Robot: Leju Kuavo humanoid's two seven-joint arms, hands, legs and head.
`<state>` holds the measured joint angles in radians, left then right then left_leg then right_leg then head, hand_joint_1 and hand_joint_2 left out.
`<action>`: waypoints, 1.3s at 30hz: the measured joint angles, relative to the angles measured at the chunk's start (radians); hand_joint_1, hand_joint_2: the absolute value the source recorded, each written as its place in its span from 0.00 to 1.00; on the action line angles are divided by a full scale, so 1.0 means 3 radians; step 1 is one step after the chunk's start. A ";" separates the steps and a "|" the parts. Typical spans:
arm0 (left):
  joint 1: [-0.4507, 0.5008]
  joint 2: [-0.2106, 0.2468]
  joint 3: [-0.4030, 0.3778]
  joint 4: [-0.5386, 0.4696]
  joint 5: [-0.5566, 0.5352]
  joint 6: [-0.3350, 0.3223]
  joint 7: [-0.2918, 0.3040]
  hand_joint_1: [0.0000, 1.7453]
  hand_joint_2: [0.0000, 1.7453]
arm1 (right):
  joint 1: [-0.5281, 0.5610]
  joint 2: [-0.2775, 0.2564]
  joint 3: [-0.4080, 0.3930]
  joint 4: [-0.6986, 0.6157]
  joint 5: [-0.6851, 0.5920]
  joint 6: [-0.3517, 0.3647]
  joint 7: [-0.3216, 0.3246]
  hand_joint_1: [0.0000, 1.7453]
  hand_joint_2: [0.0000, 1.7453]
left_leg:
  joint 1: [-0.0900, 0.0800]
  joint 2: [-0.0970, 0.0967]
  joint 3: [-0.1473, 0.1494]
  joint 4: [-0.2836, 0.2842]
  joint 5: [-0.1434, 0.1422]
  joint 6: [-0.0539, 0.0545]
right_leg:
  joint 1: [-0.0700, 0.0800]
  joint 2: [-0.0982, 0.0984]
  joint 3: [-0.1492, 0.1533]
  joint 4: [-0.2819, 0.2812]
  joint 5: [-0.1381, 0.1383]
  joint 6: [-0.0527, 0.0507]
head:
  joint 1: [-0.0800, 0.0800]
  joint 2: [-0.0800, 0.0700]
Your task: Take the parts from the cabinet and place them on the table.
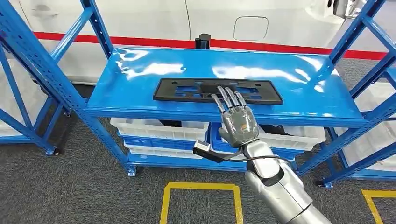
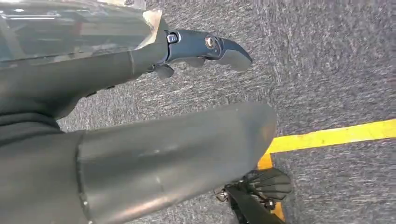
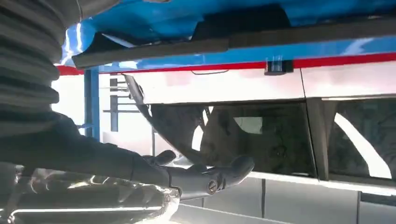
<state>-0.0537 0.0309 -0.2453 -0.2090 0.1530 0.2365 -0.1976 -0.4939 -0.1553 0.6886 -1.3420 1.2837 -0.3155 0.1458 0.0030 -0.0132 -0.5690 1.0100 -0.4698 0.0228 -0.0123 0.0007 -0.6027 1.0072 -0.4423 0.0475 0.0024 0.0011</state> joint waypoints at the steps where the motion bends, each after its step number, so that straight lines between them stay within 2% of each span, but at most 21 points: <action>1: 0.0000 0.0000 0.0000 0.0000 0.0000 0.0000 0.0000 0.00 0.00 | 0.0003 0.0005 0.0001 -0.0001 0.0000 0.0000 0.0000 0.00 1.00 | 0.0000 -0.0001 0.0002 -0.0007 -0.0012 -0.0015 | 0.0008 0.0004 0.0012 0.0000 0.0009 -0.0028 | -0.0003 0.0000; 3: 0.0003 0.0001 0.0000 0.0000 0.0000 0.0004 0.0000 0.00 0.00 | 0.0004 0.0000 0.0000 -0.0003 0.0000 0.0000 0.0000 0.00 1.00 | 0.0012 0.0000 0.0013 -0.0023 -0.0016 -0.0042 | 0.0026 0.0006 0.0006 0.0007 -0.0004 -0.0066 | 0.0000 0.0000; 5: 0.0003 0.0003 -0.0001 0.0000 0.0000 0.0005 0.0000 0.00 0.00 | 0.0005 0.0000 -0.0001 -0.0011 0.0000 0.0000 -0.0001 0.00 1.00 | 0.0034 0.0012 -0.0001 0.0005 -0.0046 -0.0082 | -0.0040 0.0008 0.0048 -0.0031 0.0014 -0.0115 | -0.0003 0.0000; 12: 0.0003 0.0001 -0.0001 0.0000 0.0000 0.0005 0.0000 0.00 0.00 | 0.0004 0.0000 -0.0001 -0.0011 0.0000 0.0000 -0.0001 0.00 1.00 | 0.0033 0.0014 0.0000 0.0014 -0.0050 -0.0085 | -0.0036 0.0007 0.0050 -0.0031 0.0013 -0.0116 | -0.0002 0.0000; 13: 0.0001 0.0000 -0.0001 0.0000 0.0000 0.0010 0.0000 0.00 0.00 | -0.0001 0.0006 -0.0001 -0.0013 0.0000 0.0000 -0.0001 0.00 1.00 | 0.0034 0.0028 -0.0161 0.0361 -0.0236 -0.0110 | -0.0032 0.0006 0.0081 -0.0031 -0.0013 -0.0167 | -0.0015 0.0000; 14: 0.0001 0.0001 -0.0001 0.0000 0.0000 0.0010 0.0000 0.00 0.00 | 0.0002 0.0006 0.0000 -0.0013 0.0000 0.0000 -0.0001 0.00 1.00 | 0.0035 0.0029 -0.0231 0.0494 -0.0294 -0.0118 | -0.0030 0.0006 0.0087 -0.0031 -0.0017 -0.0171 | -0.0013 0.0000; 15: 0.0014 0.0006 -0.0001 0.0004 0.0000 0.0010 0.0001 0.00 0.00 | 0.0024 0.0012 0.0003 -0.0013 0.0000 0.0000 -0.0003 0.00 1.00 | 0.0055 0.0033 -0.0502 0.0750 -0.0174 -0.0148 | -0.0024 0.0014 0.0131 -0.0029 -0.0062 -0.0185 | -0.0017 0.0000; 16: 0.0008 0.0009 -0.0001 0.0004 0.0000 0.0010 0.0000 0.00 0.00 | 0.0021 0.0014 0.0003 -0.0013 0.0000 0.0000 -0.0003 0.00 1.00 | 0.0062 0.0035 -0.0160 0.0032 0.0128 -0.0126 | -0.0001 0.0023 0.0185 -0.0026 -0.0116 -0.0129 | -0.0013 0.0000; 18: 0.0008 0.0006 -0.0001 0.0004 0.0000 0.0011 0.0000 0.00 0.00 | 0.0020 0.0018 0.0003 -0.0014 0.0000 0.0000 -0.0004 0.00 1.00 | 0.0022 0.0027 -0.0129 0.0005 0.0099 -0.0029 | 0.0005 0.0027 0.0197 -0.0049 -0.0136 -0.0050 | -0.0009 0.0000; 20: 0.0006 0.0004 -0.0001 0.0004 0.0000 0.0014 -0.0006 0.00 0.00 | 0.0016 0.0014 -0.0004 -0.0022 0.0000 0.0000 -0.0004 0.00 1.00 | 0.0042 0.0032 -0.0078 -0.0039 0.0110 0.0020 | 0.0002 0.0014 0.0132 0.0080 -0.0201 -0.0026 | 0.0002 0.0000; 22: 0.0001 0.0010 0.0001 0.0004 0.0000 0.0019 -0.0008 0.00 0.00 | 0.0013 0.0014 -0.0004 -0.0022 0.0000 0.0000 -0.0004 0.00 1.00 | 0.0041 0.0034 -0.0066 -0.0038 0.0092 0.0053 | 0.0004 0.0014 -0.0137 0.0569 -0.0381 -0.0059 | 0.0010 0.0000; 24: 0.0003 0.0008 0.0001 0.0004 0.0000 0.0019 -0.0008 0.00 0.00 | 0.0046 0.0012 -0.0003 -0.0022 0.0001 0.0000 -0.0008 0.00 1.00 | 0.0035 0.0030 -0.0055 -0.0034 0.0070 0.0067 | 0.0002 0.0014 -0.0439 0.1039 -0.0474 -0.0049 | 0.0011 0.0000; 26: 0.0005 0.0006 0.0001 0.0004 0.0000 0.0019 -0.0008 0.00 0.00 | 0.0058 0.0009 -0.0003 -0.0022 0.0001 0.0000 -0.0008 0.00 1.00 | 0.0035 0.0019 -0.0029 -0.0033 0.0047 0.0061 | -0.0003 0.0013 -0.0440 0.0925 -0.0361 -0.0002 | 0.0011 0.0000; 28: 0.0005 0.0000 0.0000 0.0004 0.0001 0.0019 -0.0008 0.00 0.00 | 0.0054 0.0001 -0.0004 -0.0022 0.0003 0.0000 -0.0008 0.00 1.00 | 0.0037 0.0009 0.0031 -0.0033 0.0005 0.0035 | -0.0013 0.0006 -0.0177 0.0290 -0.0041 0.0068 | 0.0014 0.0000; 29: 0.0005 0.0000 0.0001 0.0004 0.0006 0.0019 -0.0008 0.00 0.00 | 0.0054 0.0001 -0.0003 -0.0022 0.0005 0.0000 -0.0008 0.00 1.00 | 0.0033 0.0009 0.0048 -0.0033 -0.0017 0.0013 | -0.0013 -0.0011 -0.0069 0.0035 0.0051 0.0065 | 0.0016 0.0000; 31: 0.0001 0.0005 0.0001 0.0004 0.0009 0.0019 -0.0008 0.00 0.00 | 0.0054 0.0008 0.0000 -0.0023 0.0008 0.0000 -0.0010 0.00 1.00 | 0.0003 0.0012 0.0055 -0.0023 -0.0056 -0.0019 | 0.0001 -0.0001 -0.0028 0.0010 0.0038 -0.0022 | 0.0007 0.0000; 33: 0.0003 0.0005 0.0000 0.0004 0.0010 0.0019 -0.0008 0.00 0.00 | 0.0057 -0.0002 -0.0001 -0.0022 0.0010 0.0000 -0.0010 0.00 1.00 | 0.0019 0.0016 0.0078 -0.0043 -0.0062 -0.0045 | 0.0023 0.0006 -0.0027 0.0015 0.0023 -0.0068 | 0.0014 0.0000; 35: 0.0001 0.0001 -0.0001 0.0004 0.0010 0.0019 -0.0009 0.00 0.00 | 0.0052 0.0001 -0.0003 -0.0033 0.0011 0.0000 -0.0010 0.00 1.00 | 0.0034 0.0024 0.0048 0.0041 -0.0119 -0.0090 | -0.0028 0.0012 0.0020 -0.0010 0.0020 -0.0116 | 0.0007 0.0000; 37: -0.0001 0.0001 -0.0001 0.0004 0.0010 0.0019 -0.0009 0.00 0.00 | 0.0047 0.0008 -0.0001 -0.0034 0.0013 0.0000 -0.0012 0.00 1.00 | 0.0036 0.0029 -0.0111 0.0368 -0.0269 -0.0110 | -0.0027 0.0009 0.0044 -0.0010 -0.0003 -0.0154 | 0.0001 0.0000; 38: 0.0001 0.0005 -0.0001 0.0004 0.0010 0.0019 -0.0009 0.00 0.00 | 0.0051 0.0012 0.0000 -0.0034 0.0018 0.0001 -0.0013 0.00 1.00 | 0.0036 0.0030 -0.0313 0.0727 -0.0406 -0.0124 | -0.0021 0.0007 0.0057 -0.0009 -0.0016 -0.0170 | 0.0002 0.0000; 39: 0.0002 0.0004 -0.0001 0.0004 0.0010 0.0019 -0.0009 0.00 0.00 | 0.0052 0.0013 0.0001 -0.0034 0.0018 0.0001 -0.0014 0.00 1.00 | 0.0036 0.0030 -0.0409 0.0880 -0.0451 -0.0129 | -0.0019 0.0007 0.0061 -0.0008 -0.0022 -0.0178 | 0.0001 0.0000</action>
<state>-0.0530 0.0320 -0.2457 -0.2079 0.1560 0.2422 -0.2003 -0.4781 -0.1515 0.6889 -1.3523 1.2890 -0.3151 0.1415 0.0139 -0.0042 -0.6918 1.2741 -0.6052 -0.0159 -0.0179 0.0028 -0.5844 1.0048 -0.4487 -0.0057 0.0027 0.0011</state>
